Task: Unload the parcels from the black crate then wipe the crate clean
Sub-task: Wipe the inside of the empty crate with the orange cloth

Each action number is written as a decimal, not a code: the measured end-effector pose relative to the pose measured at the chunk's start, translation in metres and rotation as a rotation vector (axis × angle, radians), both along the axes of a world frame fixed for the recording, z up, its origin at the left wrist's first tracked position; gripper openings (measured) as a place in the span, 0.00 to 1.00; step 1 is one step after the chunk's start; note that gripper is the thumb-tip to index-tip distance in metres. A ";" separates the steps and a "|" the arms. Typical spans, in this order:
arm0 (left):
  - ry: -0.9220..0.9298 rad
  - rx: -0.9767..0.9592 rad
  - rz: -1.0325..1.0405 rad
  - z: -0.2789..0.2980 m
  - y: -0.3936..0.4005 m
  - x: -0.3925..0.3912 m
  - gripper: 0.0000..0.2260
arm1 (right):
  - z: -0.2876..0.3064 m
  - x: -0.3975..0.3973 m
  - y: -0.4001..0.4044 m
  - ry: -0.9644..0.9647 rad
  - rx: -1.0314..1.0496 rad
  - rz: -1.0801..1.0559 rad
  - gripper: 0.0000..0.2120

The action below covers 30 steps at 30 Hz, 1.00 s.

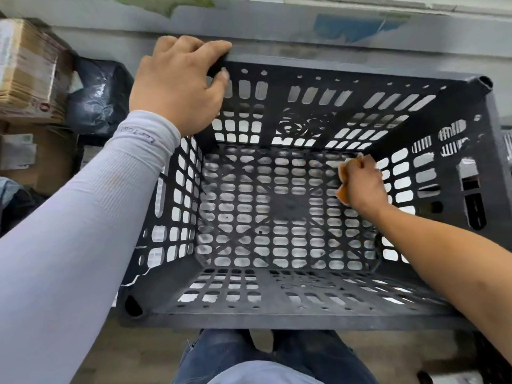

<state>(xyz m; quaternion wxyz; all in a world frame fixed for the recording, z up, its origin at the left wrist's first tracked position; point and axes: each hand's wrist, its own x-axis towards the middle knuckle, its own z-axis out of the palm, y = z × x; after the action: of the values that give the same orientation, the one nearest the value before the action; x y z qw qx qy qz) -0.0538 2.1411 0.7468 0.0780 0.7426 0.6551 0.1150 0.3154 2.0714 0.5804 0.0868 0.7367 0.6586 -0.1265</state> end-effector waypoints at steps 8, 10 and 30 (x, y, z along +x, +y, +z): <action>0.001 -0.009 -0.001 0.002 -0.001 0.000 0.23 | 0.000 -0.093 -0.020 0.328 -0.032 0.129 0.16; 0.001 -0.014 -0.003 0.003 -0.001 0.000 0.23 | -0.001 -0.123 -0.026 0.393 -0.059 0.232 0.16; -0.008 -0.015 0.009 0.003 0.000 0.002 0.23 | -0.004 -0.212 -0.068 0.248 -0.342 1.163 0.22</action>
<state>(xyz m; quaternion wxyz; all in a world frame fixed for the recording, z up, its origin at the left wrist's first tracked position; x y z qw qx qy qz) -0.0523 2.1407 0.7502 0.0855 0.7386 0.6590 0.1133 0.1031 2.0039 0.5765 0.1814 0.2128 0.9278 -0.2470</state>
